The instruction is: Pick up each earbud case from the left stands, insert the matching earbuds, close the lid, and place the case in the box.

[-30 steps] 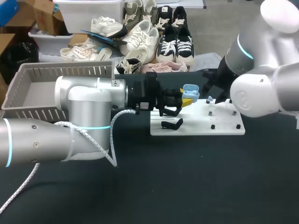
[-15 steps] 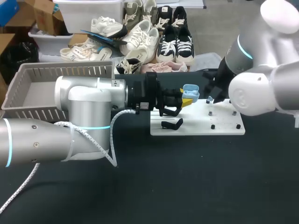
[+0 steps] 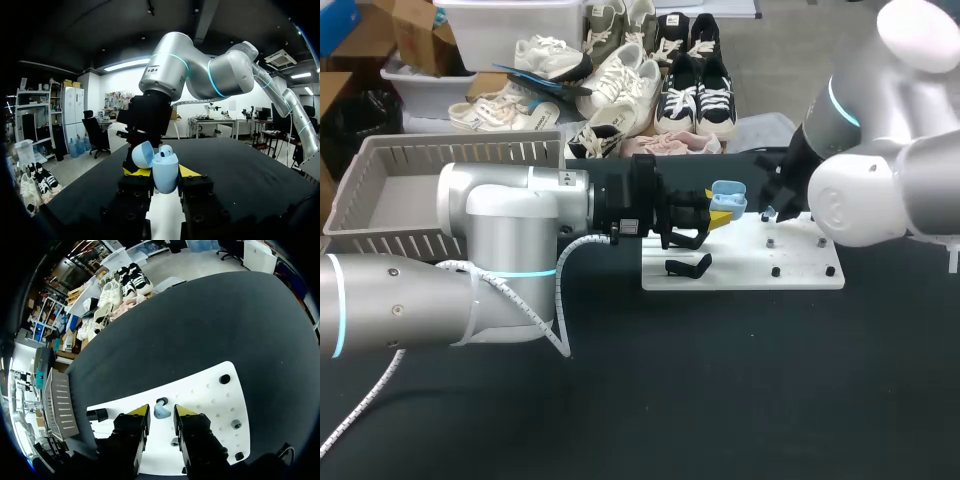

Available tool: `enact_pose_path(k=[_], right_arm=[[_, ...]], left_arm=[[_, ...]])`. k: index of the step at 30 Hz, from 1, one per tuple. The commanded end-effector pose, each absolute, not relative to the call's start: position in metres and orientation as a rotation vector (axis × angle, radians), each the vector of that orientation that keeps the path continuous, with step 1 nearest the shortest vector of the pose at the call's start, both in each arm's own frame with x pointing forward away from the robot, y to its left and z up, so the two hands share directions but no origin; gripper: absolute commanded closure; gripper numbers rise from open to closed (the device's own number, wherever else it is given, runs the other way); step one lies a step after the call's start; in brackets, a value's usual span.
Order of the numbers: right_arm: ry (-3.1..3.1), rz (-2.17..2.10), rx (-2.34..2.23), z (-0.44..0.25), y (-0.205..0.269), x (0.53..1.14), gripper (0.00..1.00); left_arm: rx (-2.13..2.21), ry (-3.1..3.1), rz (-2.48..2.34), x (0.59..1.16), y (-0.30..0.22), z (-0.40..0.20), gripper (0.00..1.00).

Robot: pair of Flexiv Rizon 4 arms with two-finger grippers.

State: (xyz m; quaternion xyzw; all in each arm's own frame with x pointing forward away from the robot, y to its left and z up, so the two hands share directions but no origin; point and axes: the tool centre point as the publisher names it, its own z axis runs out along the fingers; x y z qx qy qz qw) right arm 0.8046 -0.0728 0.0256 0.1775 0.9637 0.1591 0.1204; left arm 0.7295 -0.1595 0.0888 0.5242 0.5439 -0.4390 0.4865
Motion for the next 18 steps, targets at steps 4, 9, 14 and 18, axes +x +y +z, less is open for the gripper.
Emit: enact_pose_path(k=[4,9,14,18], right_arm=[[2.827,0.467,0.532,0.0219,-0.0715,0.8073,0.78],[2.83,0.464,0.536,0.022,-0.071,0.8071,0.97],[2.829,0.464,0.537,0.0241,-0.0702,0.8063,1.0],[2.821,0.471,0.542,0.0316,-0.0715,0.8031,1.0]], left_arm=[[1.272,1.322,-1.065,0.7284,-0.1591,0.0885,1.0],[1.272,1.322,-1.065,0.7284,-0.1591,0.0885,1.0],[1.272,1.322,-1.065,0.7284,-0.1591,0.0885,1.0],[1.272,1.322,-1.065,0.7284,-0.1591,0.0885,1.0]])
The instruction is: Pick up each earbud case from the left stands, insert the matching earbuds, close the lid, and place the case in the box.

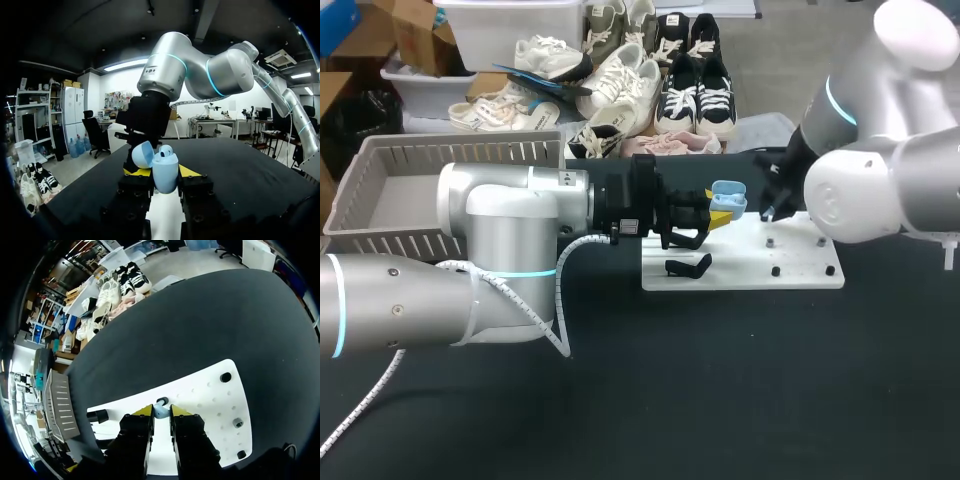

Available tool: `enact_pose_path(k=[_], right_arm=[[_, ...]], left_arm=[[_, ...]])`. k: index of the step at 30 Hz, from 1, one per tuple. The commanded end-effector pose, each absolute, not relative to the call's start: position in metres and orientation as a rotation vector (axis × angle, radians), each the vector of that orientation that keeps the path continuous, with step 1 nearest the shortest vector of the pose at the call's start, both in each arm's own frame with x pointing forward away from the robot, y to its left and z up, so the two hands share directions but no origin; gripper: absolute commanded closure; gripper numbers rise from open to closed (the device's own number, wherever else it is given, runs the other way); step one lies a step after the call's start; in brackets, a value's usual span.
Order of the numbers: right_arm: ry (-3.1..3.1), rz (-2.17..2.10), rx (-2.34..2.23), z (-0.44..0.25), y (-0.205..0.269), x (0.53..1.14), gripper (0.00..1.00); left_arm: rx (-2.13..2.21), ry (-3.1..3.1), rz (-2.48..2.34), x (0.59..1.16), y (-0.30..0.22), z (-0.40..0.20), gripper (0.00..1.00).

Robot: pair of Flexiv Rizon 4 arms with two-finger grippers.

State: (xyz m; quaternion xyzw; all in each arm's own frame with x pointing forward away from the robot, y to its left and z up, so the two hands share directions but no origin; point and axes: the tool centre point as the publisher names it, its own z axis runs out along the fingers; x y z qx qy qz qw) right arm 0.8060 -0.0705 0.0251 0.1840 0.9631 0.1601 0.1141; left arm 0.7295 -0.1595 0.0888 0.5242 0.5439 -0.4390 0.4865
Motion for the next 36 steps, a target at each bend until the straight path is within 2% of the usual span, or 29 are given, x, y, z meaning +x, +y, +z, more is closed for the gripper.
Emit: enact_pose_path(k=[1,18,36], right_arm=[[2.816,0.471,0.544,0.034,-0.072,0.802,1.0],[2.771,0.393,0.395,0.077,-0.089,0.761,1.0],[2.845,0.149,-0.007,0.105,-0.079,0.659,1.0]], left_arm=[[1.272,1.322,-1.065,0.728,-0.159,0.088,1.0],[1.272,1.322,-1.065,0.728,-0.159,0.088,1.0],[1.272,1.322,-1.065,0.728,-0.159,0.088,1.0]])
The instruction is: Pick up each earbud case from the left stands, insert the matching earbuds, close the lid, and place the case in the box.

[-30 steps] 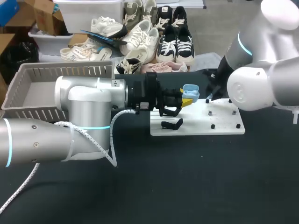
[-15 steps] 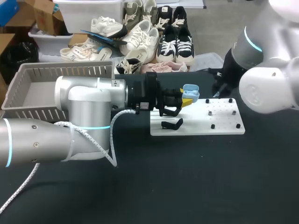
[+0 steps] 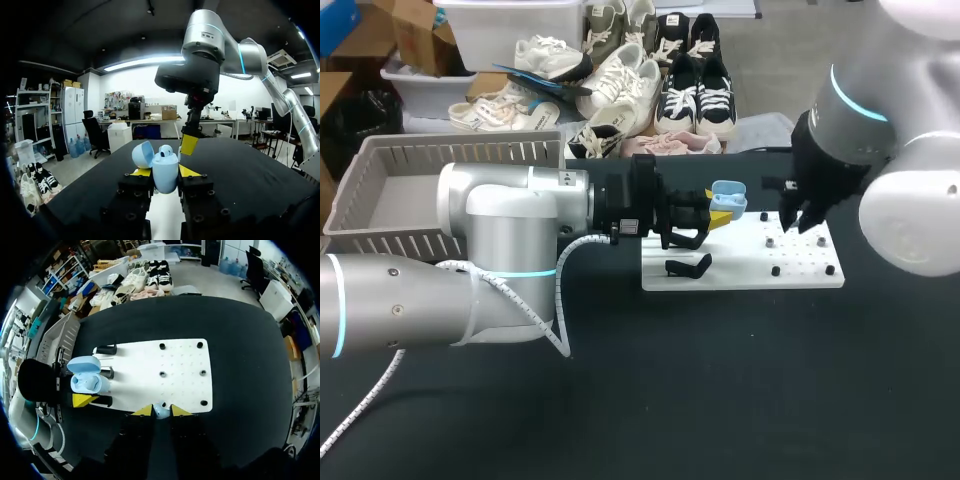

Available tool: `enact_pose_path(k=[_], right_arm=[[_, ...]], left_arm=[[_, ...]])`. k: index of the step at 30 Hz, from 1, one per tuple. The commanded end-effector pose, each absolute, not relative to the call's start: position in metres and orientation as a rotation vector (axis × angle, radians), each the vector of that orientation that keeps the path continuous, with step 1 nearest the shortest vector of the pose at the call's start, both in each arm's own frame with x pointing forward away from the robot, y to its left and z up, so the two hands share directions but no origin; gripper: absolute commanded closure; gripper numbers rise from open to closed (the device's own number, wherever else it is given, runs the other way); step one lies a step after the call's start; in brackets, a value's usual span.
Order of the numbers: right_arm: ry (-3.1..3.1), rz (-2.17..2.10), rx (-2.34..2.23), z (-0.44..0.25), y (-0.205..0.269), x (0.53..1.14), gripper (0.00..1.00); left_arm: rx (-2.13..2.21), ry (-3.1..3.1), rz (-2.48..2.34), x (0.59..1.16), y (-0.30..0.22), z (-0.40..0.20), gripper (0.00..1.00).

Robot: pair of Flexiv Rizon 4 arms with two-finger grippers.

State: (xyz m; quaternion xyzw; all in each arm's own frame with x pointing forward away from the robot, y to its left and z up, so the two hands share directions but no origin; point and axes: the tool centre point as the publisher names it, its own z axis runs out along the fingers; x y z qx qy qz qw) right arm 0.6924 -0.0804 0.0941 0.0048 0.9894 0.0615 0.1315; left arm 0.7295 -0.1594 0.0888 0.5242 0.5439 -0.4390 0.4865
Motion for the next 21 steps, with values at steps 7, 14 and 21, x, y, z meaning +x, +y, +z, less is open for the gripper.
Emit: enact_pose_path(k=[7,14,21], right_arm=[[2.894,0.12,-0.158,0.112,-0.072,0.619,1.0],[2.895,0.1,-0.297,0.127,-0.056,0.594,1.0],[2.863,0.088,-0.405,0.148,-0.031,0.594,1.0]], left_arm=[[1.272,1.322,-1.065,0.728,-0.159,0.088,1.0],[1.272,1.322,-1.065,0.728,-0.159,0.088,1.0],[1.272,1.322,-1.065,0.728,-0.159,0.088,1.0]])
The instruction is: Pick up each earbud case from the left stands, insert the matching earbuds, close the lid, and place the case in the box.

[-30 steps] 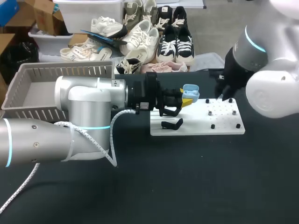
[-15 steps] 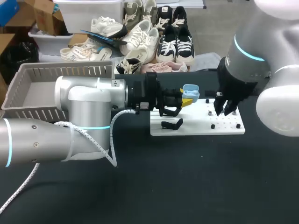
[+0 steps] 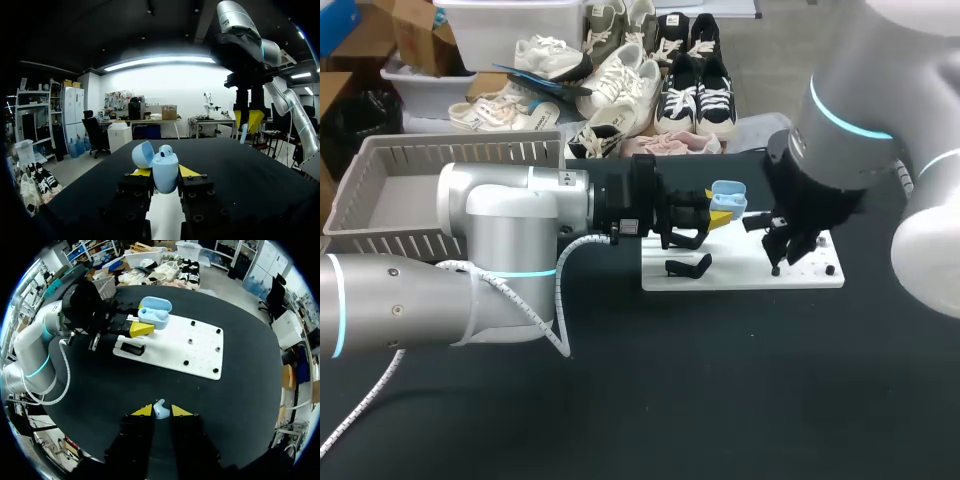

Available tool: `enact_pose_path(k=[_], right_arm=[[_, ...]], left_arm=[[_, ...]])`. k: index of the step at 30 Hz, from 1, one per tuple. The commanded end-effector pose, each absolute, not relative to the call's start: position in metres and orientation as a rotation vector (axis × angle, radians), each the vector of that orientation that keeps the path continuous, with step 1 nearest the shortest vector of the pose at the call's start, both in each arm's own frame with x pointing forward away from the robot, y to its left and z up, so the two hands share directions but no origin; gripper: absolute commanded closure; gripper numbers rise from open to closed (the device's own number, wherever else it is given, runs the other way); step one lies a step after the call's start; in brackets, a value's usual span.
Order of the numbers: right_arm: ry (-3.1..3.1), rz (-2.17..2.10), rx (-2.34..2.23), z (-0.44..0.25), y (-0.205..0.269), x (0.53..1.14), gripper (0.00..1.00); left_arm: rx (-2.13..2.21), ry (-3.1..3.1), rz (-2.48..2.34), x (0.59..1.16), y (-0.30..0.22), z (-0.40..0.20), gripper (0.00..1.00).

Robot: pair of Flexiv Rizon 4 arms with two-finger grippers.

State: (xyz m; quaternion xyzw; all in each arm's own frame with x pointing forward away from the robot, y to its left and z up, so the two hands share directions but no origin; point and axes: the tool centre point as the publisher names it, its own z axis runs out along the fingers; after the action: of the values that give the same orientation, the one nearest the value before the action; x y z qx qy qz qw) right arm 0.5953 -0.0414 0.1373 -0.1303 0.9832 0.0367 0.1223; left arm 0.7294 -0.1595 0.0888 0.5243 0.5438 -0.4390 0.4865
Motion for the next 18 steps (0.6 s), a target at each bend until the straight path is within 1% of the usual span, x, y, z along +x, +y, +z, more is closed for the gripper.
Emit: enact_pose_path(k=[1,9,18], right_arm=[[2.856,0.092,-0.427,0.152,-0.027,0.595,1.0],[2.803,0.105,-0.578,0.171,0.008,0.61,1.0],[2.785,0.113,-0.675,0.182,0.023,0.642,1.0]], left_arm=[[1.272,1.322,-1.065,0.728,-0.159,0.088,1.0],[1.272,1.322,-1.065,0.728,-0.159,0.088,1.0],[1.272,1.322,-1.065,0.728,-0.159,0.088,1.0]])
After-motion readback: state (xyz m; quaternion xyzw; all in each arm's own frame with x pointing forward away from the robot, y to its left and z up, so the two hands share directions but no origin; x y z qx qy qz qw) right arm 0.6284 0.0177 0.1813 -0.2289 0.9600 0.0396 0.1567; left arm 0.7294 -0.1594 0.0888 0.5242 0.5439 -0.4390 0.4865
